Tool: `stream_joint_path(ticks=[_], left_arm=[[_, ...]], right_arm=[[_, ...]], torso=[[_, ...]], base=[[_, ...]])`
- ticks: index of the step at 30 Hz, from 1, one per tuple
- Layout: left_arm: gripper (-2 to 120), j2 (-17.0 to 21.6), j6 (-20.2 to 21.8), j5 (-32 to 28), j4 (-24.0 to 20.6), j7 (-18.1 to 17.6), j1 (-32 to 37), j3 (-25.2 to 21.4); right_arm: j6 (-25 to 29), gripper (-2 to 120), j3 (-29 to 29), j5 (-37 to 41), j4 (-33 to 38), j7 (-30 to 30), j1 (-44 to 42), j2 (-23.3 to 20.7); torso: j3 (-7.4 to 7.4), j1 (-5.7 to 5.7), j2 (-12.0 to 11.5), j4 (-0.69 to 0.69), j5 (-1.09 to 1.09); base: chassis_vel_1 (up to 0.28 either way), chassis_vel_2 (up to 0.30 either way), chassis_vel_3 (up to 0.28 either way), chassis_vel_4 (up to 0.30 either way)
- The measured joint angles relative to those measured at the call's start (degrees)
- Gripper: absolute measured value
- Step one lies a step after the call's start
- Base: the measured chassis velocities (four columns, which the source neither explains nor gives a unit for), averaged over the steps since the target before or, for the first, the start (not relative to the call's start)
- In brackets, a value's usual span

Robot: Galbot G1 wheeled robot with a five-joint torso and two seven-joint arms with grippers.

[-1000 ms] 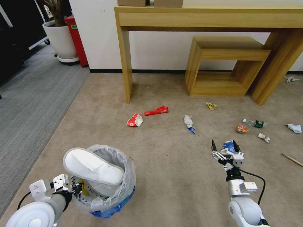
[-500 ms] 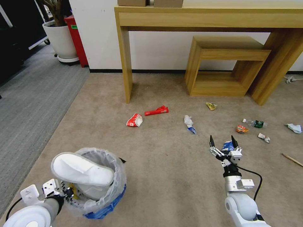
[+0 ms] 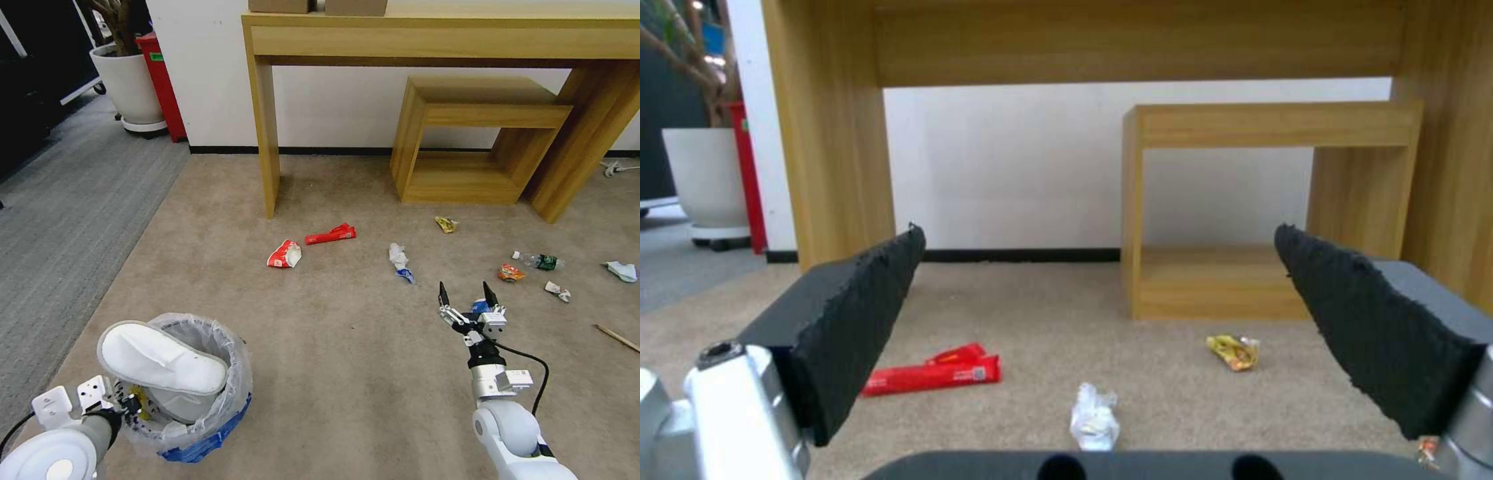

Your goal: Pick up the trash bin and place the garbage on the floor into it.

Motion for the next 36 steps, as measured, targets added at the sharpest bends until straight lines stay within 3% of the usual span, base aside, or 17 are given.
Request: stream_joint_path(ticks=[9,25,36], left_arm=[[0,0.7,-0.6,-0.2,1.3,-0.4,-0.4,-0.6],[0,0.9,-1.4,-0.1,2.5,-0.3,-0.3,-1.1],[0,0.5,-1.5,-0.1,2.1,-0.3,-0.4,-1.0]], right_arm=[[0.5,100,-0.5,-0.1,-1.3,-0.6,0.6,0.5],[1.1,100,-0.8,-1.3,-1.4,-1.7,0.2,1.5],[5.9,100,-1.1,-0.9,-3.3,-3.5,0.3,3.3]], torso=[[0.00,0.00,0.0,0.00,0.00],[0.00,0.01,0.0,-0.01,0.00],[0.00,0.01,0.0,0.00,0.00]], base=[[-0.025,0.032,0.026,-0.025],[-0.159,0.172,0.161,-0.166],[-0.083,0.077,0.093,-0.081]])
